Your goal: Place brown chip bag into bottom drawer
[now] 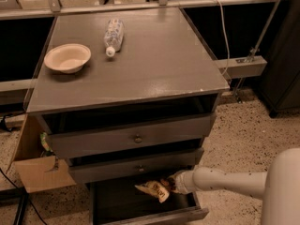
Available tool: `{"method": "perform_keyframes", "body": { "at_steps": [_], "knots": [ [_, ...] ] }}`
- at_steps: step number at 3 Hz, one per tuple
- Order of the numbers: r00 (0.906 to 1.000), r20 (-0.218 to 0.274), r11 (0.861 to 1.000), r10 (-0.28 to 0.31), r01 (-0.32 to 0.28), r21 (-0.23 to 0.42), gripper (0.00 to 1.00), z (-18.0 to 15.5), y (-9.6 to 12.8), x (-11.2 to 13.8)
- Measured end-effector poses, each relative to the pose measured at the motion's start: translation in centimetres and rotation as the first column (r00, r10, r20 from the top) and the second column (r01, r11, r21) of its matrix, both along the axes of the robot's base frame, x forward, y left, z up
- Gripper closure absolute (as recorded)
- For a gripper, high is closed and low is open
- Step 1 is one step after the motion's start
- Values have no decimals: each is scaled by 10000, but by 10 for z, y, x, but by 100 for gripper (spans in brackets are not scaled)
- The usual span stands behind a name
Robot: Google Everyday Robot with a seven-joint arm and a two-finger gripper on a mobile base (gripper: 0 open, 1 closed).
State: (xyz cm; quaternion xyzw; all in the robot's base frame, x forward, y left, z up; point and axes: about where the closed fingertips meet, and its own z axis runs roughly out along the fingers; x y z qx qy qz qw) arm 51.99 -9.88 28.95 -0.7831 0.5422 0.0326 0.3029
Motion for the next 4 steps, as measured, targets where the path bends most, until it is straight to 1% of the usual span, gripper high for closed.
{"method": "perform_keyframes", "body": {
  "at_steps": [1,2,3,4],
  "knots": [
    [9981,594,9993,185,-204,312,100,-9,10,0],
    [9939,1035,9974,380,-441,572,100,-14,24,-2],
    [9857,1569,9951,613,-725,666,100,-21,38,0],
    [9751,2128,9937,627,-808,774,100,-28,45,10]
  ]
}}
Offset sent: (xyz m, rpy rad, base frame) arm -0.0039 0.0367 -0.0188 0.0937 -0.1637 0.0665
